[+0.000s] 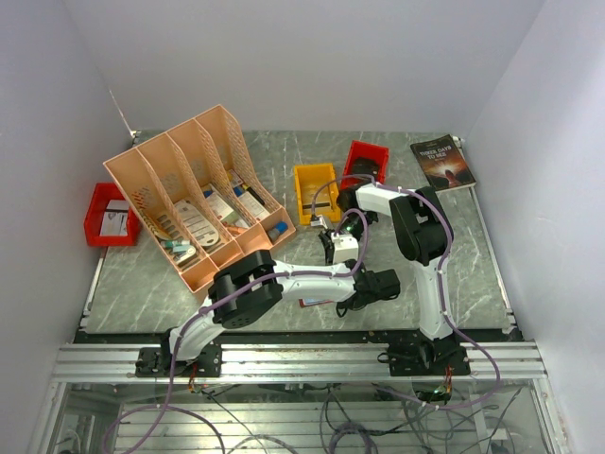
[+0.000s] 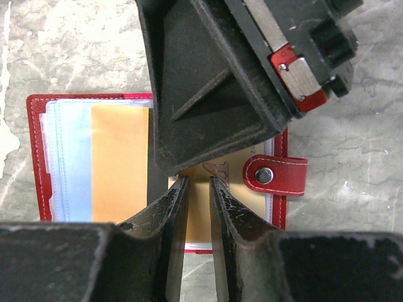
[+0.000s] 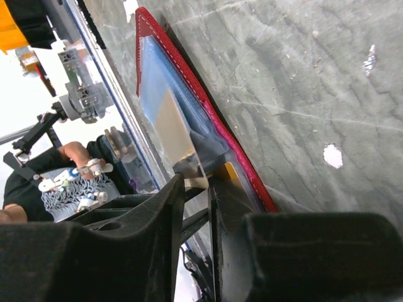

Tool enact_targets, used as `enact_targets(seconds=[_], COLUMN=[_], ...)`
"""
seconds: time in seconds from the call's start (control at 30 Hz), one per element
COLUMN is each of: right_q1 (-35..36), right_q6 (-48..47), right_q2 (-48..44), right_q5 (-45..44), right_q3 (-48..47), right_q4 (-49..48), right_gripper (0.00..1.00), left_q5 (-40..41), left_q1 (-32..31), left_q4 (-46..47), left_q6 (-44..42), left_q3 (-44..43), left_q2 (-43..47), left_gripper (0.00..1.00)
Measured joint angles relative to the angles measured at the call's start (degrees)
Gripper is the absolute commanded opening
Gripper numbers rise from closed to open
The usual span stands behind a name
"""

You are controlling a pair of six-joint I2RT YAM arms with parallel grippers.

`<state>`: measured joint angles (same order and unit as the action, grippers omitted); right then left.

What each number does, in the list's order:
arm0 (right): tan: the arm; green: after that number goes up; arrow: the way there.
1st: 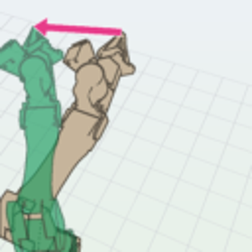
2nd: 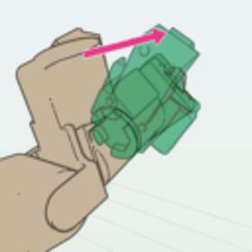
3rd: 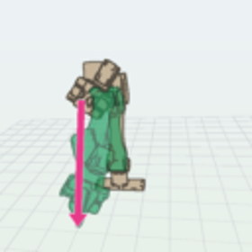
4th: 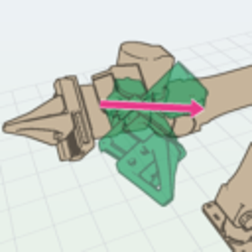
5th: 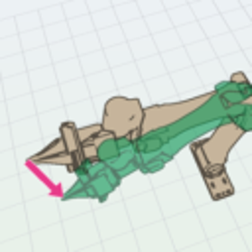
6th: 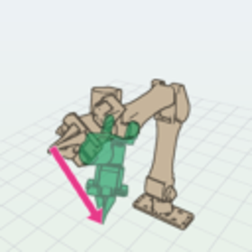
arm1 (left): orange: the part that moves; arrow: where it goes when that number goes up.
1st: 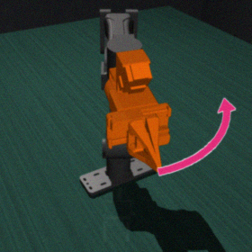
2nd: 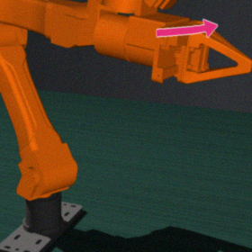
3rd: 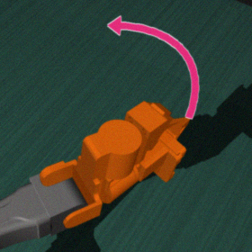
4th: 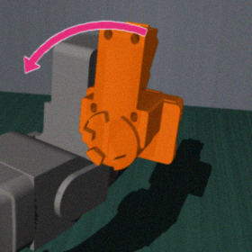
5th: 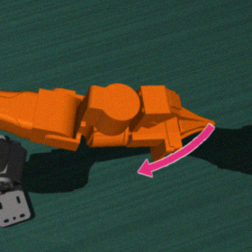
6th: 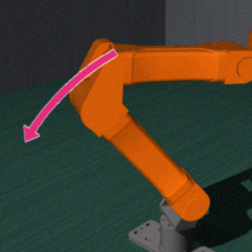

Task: Put the credit cards into the card holder
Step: Insert the credit card into the card holder.

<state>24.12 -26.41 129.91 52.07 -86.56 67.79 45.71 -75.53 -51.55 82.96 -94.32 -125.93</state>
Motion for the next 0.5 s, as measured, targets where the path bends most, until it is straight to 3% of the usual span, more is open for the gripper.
enact_targets(seconds=[0.3, 0.5], right_q1=[0.00, -0.07], right_q6=[0.37, 0.44], right_q2=[0.00, -0.22], right_q5=[1.57, 2.51], right_q3=[-0.02, -0.02], right_q4=[0.81, 0.90], right_gripper=[0.40, 0.40], left_q5=[0.11, 0.20], left_q1=[0.31, 0.44], left_q4=[-0.85, -1.20], left_q6=[0.02, 0.50], left_q3=[0.00, 0.07], left_q2=[0.00, 0.00], left_gripper=[0.34, 0.37])
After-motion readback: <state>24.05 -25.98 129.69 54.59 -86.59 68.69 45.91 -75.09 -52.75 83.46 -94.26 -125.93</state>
